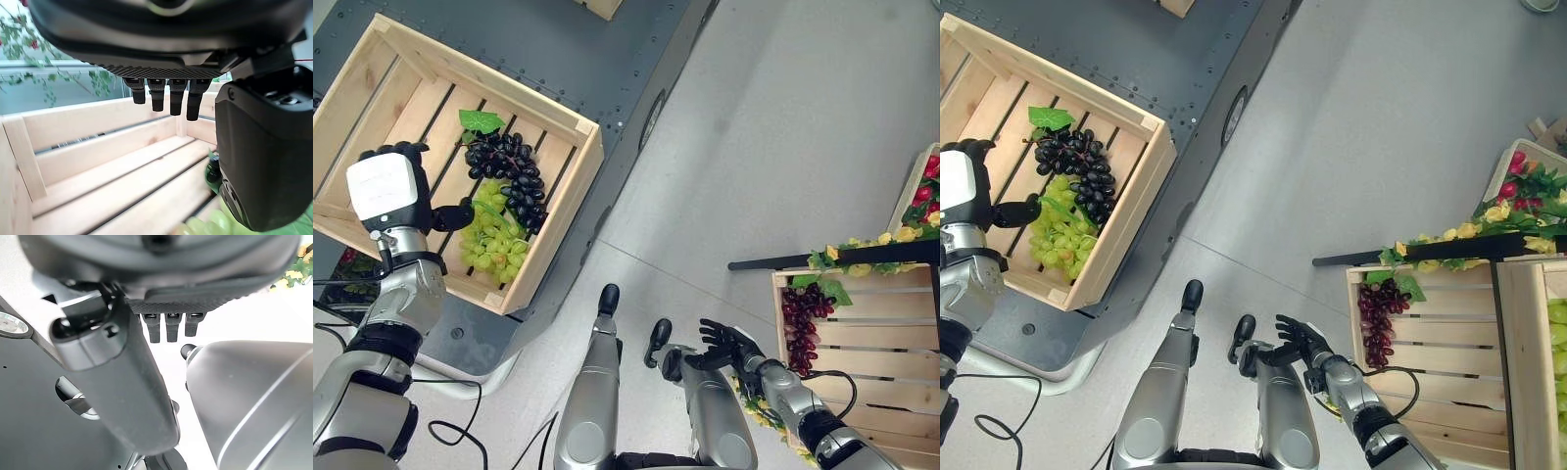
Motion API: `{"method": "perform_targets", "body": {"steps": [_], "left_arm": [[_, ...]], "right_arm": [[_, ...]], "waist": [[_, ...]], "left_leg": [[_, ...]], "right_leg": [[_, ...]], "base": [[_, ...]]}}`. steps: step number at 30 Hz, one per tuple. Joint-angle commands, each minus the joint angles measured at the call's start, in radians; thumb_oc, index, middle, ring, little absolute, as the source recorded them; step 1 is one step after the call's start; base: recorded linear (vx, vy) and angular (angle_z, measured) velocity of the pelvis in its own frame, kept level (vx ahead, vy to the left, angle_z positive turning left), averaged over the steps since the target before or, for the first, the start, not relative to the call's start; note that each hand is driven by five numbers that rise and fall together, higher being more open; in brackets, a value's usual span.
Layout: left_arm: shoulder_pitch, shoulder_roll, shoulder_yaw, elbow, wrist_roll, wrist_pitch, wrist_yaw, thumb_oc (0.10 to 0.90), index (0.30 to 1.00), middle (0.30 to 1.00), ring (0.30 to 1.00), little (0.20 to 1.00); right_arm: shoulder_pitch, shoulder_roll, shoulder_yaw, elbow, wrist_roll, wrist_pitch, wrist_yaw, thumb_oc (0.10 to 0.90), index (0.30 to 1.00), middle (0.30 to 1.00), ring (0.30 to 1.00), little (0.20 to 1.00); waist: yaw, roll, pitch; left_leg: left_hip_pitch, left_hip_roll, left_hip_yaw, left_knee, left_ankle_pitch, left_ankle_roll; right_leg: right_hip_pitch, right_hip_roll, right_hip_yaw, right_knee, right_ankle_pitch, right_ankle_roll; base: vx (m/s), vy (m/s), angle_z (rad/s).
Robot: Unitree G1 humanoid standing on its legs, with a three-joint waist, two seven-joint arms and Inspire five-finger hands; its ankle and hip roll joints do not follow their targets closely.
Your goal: Pick up the fruits from the basket on one side to the basket on the other side
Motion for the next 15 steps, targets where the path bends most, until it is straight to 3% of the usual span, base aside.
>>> {"method": "perform_targets", "body": {"steps": [1,6,11,15], "left_arm": [[-0.019,0.007,0.099,-0.048,-0.09,-0.024,0.016,0.8,0.9,0.9,0.9,0.9],[-0.008,-0.016,0.124,-0.049,-0.119,-0.032,0.005,0.8,0.9,0.9,0.9,0.9],[-0.001,-0.044,0.153,-0.031,-0.236,-0.025,-0.022,0.8,0.9,0.9,0.9,0.9],[0.007,-0.066,0.173,-0.017,-0.268,0.013,-0.037,0.8,0.9,0.9,0.9,0.9]], "right_arm": [[0.049,-0.036,0.007,-0.034,0.018,-0.022,-0.026,0.8,0.9,0.9,0.9,0.9],[0.057,-0.033,0.006,-0.038,0.007,-0.025,-0.027,0.8,0.9,0.9,0.9,0.9],[0.059,-0.027,0.012,-0.043,0.011,-0.02,-0.036,0.8,0.9,0.9,0.9,0.9],[0.068,-0.025,0.01,-0.069,0.009,-0.004,-0.046,0.8,0.9,0.9,0.9,0.9]], "waist": [[-0.021,0.049,-0.011],[-0.02,0.047,-0.011],[-0.019,0.042,-0.011],[-0.021,0.039,-0.011]], "left_leg": [[-0.005,-0.078,0.064,0.052,-0.122,0.039],[-0.008,-0.078,0.062,0.049,-0.119,0.039],[-0.009,-0.076,0.063,0.053,-0.12,0.039],[-0.009,-0.076,0.065,0.056,-0.121,0.038]], "right_leg": [[0.015,0.03,0.018,-0.104,0.09,0.024],[0.014,0.031,0.015,-0.105,0.088,0.023],[0.016,0.031,0.01,-0.102,0.087,0.023],[0.017,0.031,0.013,-0.102,0.086,0.024]], "base": [[0.0,0.0,0.0],[0.0,0.0,0.0],[0.0,0.0,0.0],[0.0,0.0,0.0]]}}
